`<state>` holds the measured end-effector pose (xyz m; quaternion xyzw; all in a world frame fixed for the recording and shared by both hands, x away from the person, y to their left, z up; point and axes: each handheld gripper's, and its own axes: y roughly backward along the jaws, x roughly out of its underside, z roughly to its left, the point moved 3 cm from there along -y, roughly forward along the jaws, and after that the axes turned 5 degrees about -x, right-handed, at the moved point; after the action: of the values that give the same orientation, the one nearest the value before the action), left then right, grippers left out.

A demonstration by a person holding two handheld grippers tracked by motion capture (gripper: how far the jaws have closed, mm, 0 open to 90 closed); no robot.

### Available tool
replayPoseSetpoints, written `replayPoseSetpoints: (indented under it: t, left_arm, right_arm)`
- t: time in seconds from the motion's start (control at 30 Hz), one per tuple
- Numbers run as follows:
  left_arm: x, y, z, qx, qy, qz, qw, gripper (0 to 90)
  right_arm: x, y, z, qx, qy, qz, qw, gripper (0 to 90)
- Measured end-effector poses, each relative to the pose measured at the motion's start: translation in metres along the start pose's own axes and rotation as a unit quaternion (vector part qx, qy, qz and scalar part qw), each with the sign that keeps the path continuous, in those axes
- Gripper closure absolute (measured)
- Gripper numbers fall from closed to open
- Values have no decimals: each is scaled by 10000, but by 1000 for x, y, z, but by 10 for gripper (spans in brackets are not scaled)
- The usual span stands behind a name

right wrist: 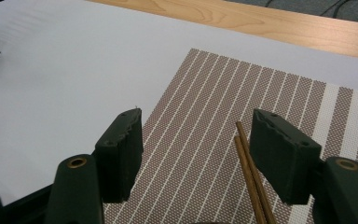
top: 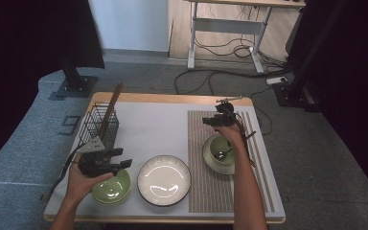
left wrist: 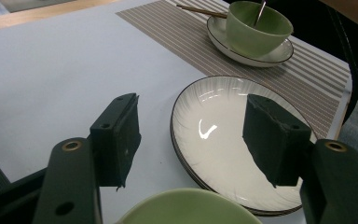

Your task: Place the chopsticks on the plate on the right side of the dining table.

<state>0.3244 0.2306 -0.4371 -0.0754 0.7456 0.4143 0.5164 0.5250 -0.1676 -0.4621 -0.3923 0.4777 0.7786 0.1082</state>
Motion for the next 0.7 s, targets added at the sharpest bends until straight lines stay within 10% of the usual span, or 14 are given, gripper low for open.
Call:
replayPoseSetpoints:
  t: [0.7]
  left_arm:
    - [0, 1, 0, 30, 1, -21, 10000, 364]
  right_arm:
    - [5, -21, -10, 255, -200, 475, 9983, 351]
